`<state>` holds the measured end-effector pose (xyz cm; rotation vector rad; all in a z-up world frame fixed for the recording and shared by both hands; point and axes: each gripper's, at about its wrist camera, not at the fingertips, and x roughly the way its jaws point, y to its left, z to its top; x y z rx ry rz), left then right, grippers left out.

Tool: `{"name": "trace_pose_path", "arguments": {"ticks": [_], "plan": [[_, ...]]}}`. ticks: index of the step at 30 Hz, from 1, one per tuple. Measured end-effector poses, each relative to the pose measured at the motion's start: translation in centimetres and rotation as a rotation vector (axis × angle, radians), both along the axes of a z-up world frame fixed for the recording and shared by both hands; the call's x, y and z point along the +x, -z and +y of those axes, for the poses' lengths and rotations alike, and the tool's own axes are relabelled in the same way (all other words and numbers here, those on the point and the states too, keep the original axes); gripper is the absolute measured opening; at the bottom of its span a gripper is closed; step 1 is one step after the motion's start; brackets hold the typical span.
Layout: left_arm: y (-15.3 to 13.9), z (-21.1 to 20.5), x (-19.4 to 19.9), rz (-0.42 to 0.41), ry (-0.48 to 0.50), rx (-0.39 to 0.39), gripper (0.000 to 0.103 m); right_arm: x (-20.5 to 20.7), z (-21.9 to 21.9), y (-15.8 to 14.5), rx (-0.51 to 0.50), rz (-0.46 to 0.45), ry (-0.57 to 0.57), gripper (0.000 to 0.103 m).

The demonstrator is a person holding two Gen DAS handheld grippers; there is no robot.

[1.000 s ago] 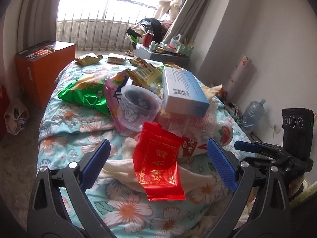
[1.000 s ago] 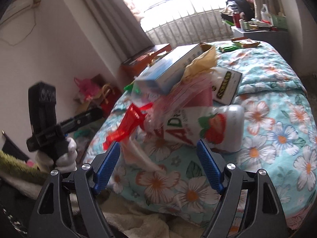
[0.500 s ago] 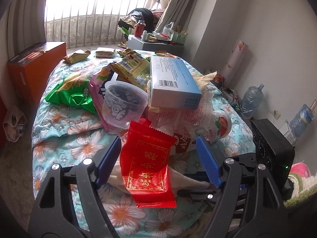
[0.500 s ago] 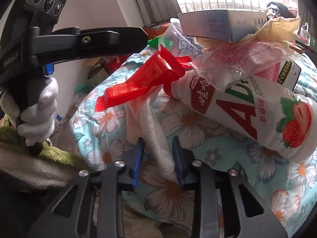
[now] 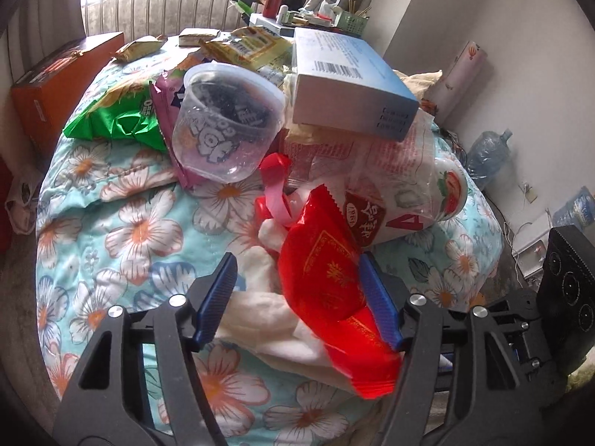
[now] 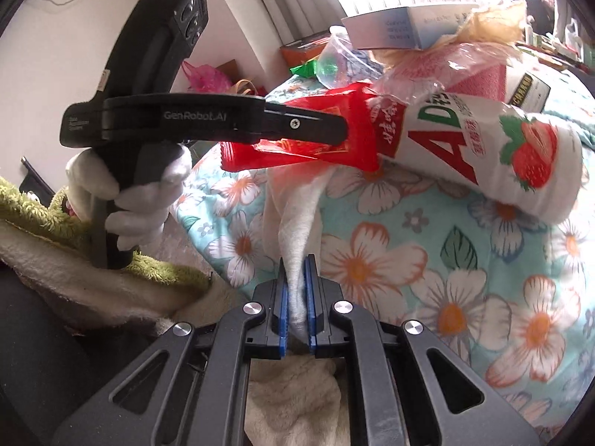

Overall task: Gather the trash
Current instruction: 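Grasp the red packet with the left tool while the right tool lifts the tissue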

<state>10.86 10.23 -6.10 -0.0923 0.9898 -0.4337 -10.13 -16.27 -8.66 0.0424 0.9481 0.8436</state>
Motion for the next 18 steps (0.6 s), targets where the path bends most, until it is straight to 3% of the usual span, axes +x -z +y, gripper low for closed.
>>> {"name": "trace_pose_path", "arguments": {"ticks": [5,11,18], "plan": [[0.7,1.1,0.2,0.04,-0.016,-0.063,0.033,-0.6,-0.4,0.6,0.008,0.011,0.044,0.008],[-0.5,3.0,-0.6,0.012,-0.061,-0.138,0.02,-0.3,-0.7,0.1,-0.005,0.012,0.074,0.008],[-2.2,6.7,-1.6,-0.042,-0.171,-0.193,0.015,0.0,0.7,-0.1,0.019,0.01,0.09,0.008]]}}
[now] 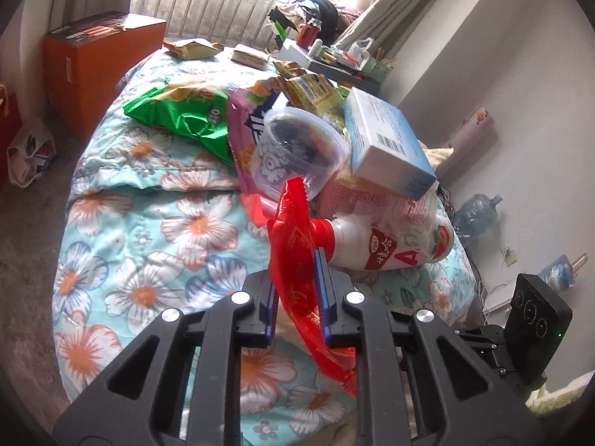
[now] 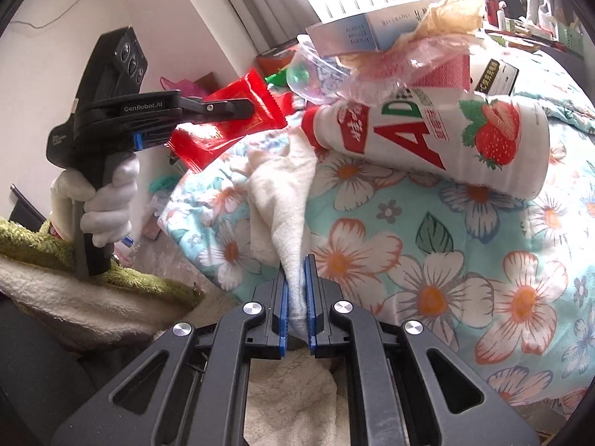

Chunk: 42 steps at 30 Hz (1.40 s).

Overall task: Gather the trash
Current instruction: 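Grasp the red packet with the left tool while the right tool lifts the tissue, then drop the red packet and white tissue into the blue wastebasket with both tools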

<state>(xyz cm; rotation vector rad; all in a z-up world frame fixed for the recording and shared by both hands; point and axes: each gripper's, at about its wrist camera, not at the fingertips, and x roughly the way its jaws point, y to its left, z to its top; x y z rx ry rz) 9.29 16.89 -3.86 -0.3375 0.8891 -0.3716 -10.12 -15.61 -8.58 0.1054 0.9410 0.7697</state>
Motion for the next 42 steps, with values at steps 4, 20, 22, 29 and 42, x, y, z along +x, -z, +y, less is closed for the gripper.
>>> {"name": "trace_pose_path", "arguments": {"ticks": [4,20,22,29,42], "plan": [[-1.8,1.0,-1.2,-0.045,-0.023,0.0,0.014,-0.4,0.0,-2.0,0.069,-0.042,-0.034,0.007],[-10.7,-10.6,-1.1,-0.219,0.347,-0.043,0.014,-4.9,-13.7,-12.9,0.346,-0.345,0.26,0.006],[-11.7,-15.1,0.6,-0.2,0.453,-0.031,0.014,-5.5,-17.8,-13.7,0.342,-0.379,0.406,0.006],[-11.1,-34.8,7.2,-0.056,0.799,0.12,0.015,-5.0,-31.9,-13.9,0.266,-0.386,0.851,0.006],[3.8,-65.4,13.0,0.124,0.975,0.446,0.015,6.1,-53.0,0.4,0.338,0.186,1.218,0.007]]}}
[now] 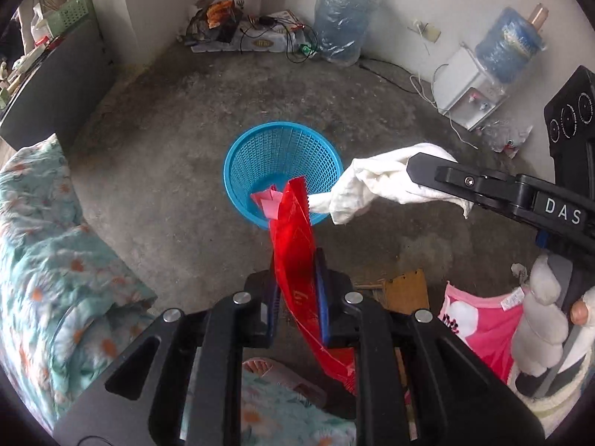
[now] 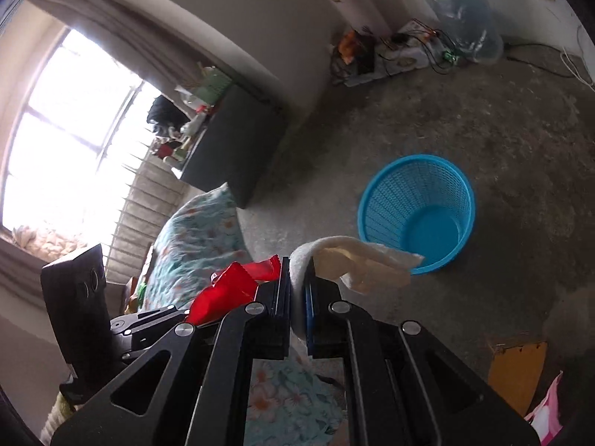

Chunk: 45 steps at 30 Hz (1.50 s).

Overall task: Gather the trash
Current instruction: 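Drop the red packet and white tissue into the blue wastebasket with both tools, then grasp the blue-white box with the left tool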

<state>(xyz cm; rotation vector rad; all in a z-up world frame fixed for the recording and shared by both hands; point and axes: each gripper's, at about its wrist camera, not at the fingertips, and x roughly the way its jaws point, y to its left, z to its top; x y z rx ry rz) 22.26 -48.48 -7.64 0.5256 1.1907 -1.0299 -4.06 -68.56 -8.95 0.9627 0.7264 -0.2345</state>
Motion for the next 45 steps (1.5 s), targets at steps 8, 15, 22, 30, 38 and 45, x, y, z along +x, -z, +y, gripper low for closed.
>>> {"name": "trace_pose_path", "arguments": {"ticks": [8,15,22,30,38,45], "plan": [[7.8,-8.4,3.0,-0.049,0.001,0.068,0.025,6.9,-8.1,7.7,0.068,0.196,0.01,0.016],[10.1,-10.0,5.5,0.0,-0.12,0.023,0.055,9.9,-10.9,11.7,0.034,0.361,0.026,0.047],[5.9,-7.4,5.5,-0.019,-0.059,-0.083,0.055,5.8,-9.0,9.8,-0.013,0.241,0.107,0.047],[-5.2,4.0,3.8,-0.05,0.036,-0.301,0.062,-1.1,-0.6,1.2,-0.261,0.052,0.171,0.072],[-13.9,19.8,2.2,-0.058,-0.14,-0.457,0.064,-6.3,9.2,-8.6,-0.615,-0.133,0.217,0.096],[-17.4,36.6,-0.1,-0.149,-0.365,-0.599,0.065,-7.0,16.9,-12.1,-0.735,-0.259,0.124,0.096]]}}
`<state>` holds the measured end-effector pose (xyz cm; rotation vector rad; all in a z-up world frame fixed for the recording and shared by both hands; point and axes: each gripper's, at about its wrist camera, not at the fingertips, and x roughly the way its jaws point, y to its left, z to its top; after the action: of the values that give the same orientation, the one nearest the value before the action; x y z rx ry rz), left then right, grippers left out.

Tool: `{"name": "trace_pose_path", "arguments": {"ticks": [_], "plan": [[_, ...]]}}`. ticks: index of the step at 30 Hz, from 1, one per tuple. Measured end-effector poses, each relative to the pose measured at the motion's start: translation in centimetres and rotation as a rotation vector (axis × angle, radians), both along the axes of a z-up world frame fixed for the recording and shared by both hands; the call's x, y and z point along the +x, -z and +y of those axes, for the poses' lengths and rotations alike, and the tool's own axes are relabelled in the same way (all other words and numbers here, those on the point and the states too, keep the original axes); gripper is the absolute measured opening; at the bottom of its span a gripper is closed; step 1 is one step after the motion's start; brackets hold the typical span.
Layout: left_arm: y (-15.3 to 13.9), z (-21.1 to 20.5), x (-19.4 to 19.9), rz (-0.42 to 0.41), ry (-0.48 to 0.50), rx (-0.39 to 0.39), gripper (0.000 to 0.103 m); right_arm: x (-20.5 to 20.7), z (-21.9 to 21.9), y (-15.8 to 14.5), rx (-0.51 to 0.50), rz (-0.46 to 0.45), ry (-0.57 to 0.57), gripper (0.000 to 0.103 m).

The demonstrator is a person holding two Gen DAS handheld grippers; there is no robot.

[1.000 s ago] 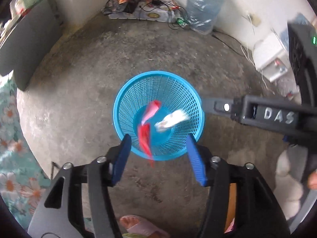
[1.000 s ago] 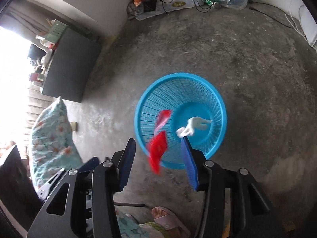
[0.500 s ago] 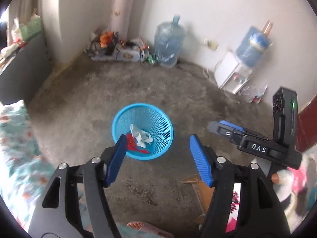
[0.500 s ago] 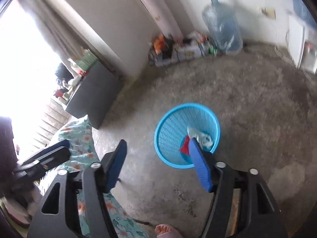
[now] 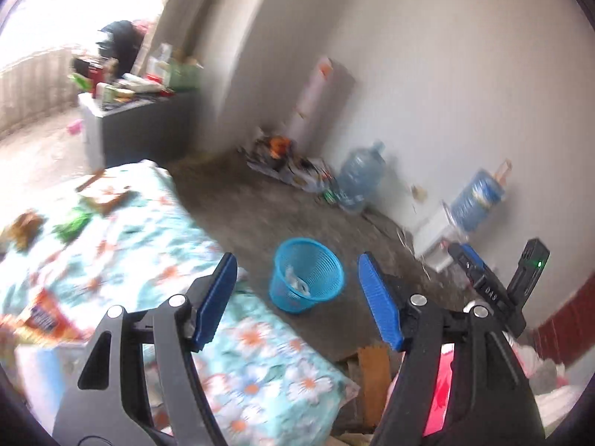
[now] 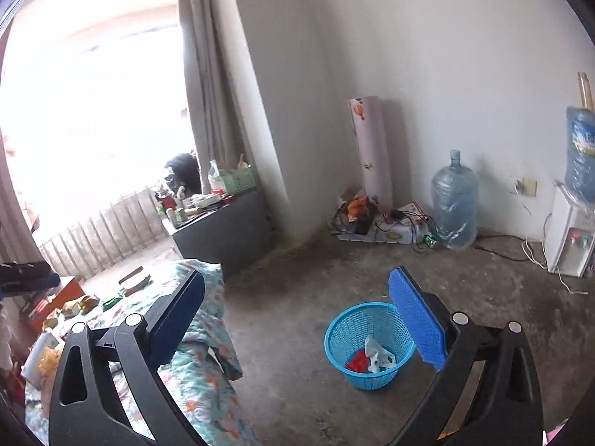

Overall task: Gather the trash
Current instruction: 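Grasp the blue-white box with the left tool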

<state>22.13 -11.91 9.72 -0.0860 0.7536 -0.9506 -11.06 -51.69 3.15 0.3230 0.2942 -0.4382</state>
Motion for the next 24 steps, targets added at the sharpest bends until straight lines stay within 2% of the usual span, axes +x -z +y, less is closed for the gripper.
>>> {"name": "trace_pose_path", "arguments": {"ticks": [2,5,9,13,16,24], "plan": [[-0.4,4.6,-1.0,-0.02,-0.079,-0.038,0.068,0.6,1.9,-0.2,-0.002,-0.009,-0.058,0.096],[-0.7,10.4,-2.4,-0.029,-0.175,-0.061,0.068,2.1,4.4,-0.2,0.072,-0.015,-0.213,0.096],[0.1,15.7,-4.7,-0.05,-0.238,-0.062,0.068,4.7,8.4,0.2,0.168,0.006,-0.433,0.096],[2.0,17.6,-6.6,-0.107,-0.26,-0.012,0.069,6.5,12.5,1.2,0.262,0.054,-0.566,0.096],[3.5,17.8,-7.3,-0.124,-0.282,0.044,0.071,7.3,14.8,2.0,0.311,0.092,-0.621,0.096],[8.2,19.2,-3.9,0.046,-0.371,0.129,0.072,9.8,18.2,3.4,0.376,0.179,-0.732,0.087]]}}
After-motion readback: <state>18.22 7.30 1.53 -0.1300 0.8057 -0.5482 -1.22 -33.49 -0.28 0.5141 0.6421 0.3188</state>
